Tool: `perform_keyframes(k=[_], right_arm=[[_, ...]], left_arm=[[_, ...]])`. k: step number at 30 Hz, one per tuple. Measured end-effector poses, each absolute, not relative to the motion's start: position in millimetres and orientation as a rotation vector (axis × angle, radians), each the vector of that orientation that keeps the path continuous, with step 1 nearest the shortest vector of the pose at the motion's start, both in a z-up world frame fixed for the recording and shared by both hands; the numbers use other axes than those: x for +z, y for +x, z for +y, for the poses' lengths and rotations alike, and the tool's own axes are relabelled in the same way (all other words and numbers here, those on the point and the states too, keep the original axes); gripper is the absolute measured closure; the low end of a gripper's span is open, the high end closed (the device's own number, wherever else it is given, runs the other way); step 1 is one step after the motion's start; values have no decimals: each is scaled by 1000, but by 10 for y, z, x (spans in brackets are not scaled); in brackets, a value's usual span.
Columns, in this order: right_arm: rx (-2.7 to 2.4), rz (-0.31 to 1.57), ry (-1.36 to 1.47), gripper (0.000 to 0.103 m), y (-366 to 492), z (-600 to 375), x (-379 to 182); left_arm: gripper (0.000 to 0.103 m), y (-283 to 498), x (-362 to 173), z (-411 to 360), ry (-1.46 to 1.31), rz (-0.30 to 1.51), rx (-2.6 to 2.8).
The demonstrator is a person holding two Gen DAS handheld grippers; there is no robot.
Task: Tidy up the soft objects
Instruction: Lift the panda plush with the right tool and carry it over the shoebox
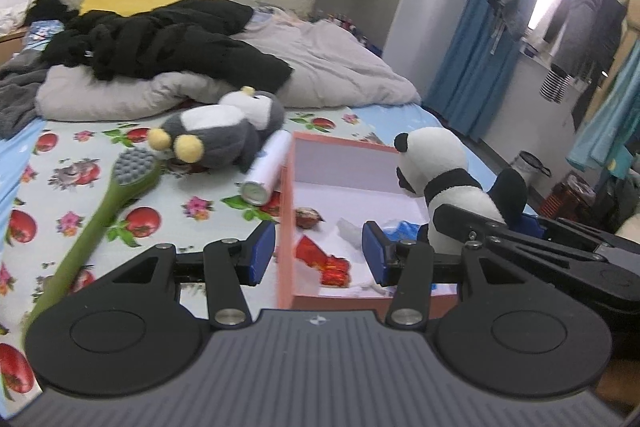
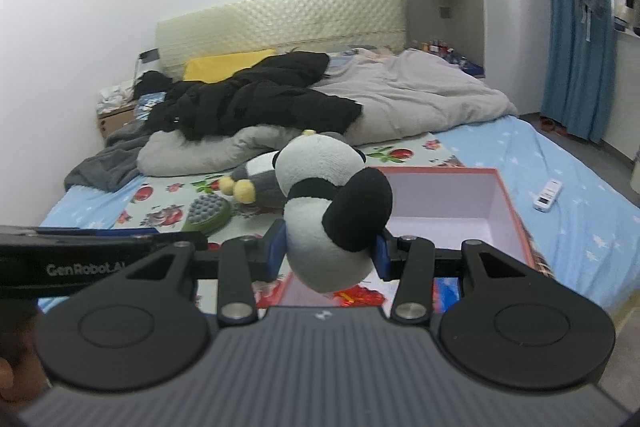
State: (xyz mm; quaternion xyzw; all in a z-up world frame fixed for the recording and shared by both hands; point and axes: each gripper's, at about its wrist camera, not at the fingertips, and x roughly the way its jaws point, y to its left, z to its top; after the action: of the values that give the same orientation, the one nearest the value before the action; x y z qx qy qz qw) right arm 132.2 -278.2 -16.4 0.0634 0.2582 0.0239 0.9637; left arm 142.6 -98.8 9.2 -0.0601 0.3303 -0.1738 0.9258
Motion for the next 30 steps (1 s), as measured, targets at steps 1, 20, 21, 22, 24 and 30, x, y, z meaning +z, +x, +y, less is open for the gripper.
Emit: perform_keyframes(k=[1,20,21,22,24,30], right_arm=[[37,527,132,56,1311,-2839,-167],[-36,717,220,56,1823,-3516,-655],[-35,730,223,56,1875,-3538,-698],[-33,743,225,56,1937,-3560,-745],[-31,766,226,56,2054,-3594,-832],[-24,826,238,56,2378,-3694,-1051]], left_arm=[[49,1446,88,-1040,-122,682,-365],[49,2234,-351,-1850,-77,853,-428],[49,2303,-396,-1875,-75,865,-423],[49,2360,-431,-1897,-73,876,-418],[49,2470,-500,-1937,-72,896,-413],[49,2812,-715,-2090,-59,947,-411]])
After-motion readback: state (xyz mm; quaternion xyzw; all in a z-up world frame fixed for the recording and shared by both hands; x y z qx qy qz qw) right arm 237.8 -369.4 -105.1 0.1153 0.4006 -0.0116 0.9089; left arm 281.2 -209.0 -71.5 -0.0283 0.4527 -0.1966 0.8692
